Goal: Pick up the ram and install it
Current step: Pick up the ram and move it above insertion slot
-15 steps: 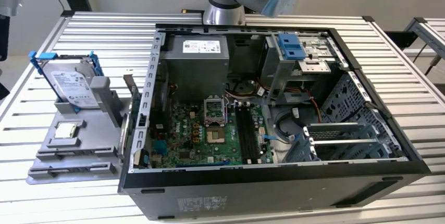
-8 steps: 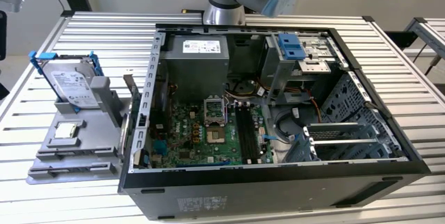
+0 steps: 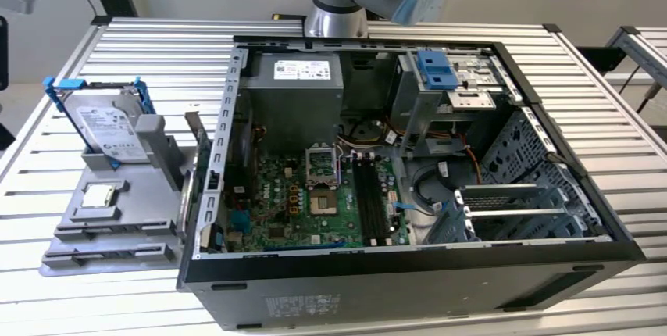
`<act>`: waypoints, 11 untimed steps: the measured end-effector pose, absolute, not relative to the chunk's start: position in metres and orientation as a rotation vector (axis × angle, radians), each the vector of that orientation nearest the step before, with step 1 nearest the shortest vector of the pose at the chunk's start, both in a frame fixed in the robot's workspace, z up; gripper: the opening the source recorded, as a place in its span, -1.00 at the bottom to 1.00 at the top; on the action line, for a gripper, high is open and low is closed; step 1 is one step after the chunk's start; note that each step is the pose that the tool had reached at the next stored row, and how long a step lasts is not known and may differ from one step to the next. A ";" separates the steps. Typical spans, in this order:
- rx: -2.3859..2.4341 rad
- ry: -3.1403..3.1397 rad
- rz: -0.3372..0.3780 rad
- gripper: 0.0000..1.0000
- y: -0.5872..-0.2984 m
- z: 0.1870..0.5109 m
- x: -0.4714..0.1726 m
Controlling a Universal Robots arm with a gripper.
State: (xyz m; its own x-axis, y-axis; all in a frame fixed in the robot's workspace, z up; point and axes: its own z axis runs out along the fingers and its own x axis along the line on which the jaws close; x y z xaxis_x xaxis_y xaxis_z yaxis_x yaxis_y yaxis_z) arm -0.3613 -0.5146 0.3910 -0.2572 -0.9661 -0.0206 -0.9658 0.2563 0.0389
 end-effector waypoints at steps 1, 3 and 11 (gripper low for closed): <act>1.934 -2.469 -0.064 -1.00 -0.515 0.391 -0.361; 1.982 -2.437 -0.057 -1.00 -0.515 0.390 -0.361; 2.168 -2.298 -0.031 -1.00 -0.515 0.388 -0.361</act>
State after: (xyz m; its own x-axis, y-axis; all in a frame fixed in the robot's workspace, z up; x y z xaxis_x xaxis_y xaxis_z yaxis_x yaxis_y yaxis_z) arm -0.3613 -0.5146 0.3878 -0.0583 -0.9979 -0.0270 -0.9983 0.0583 0.0019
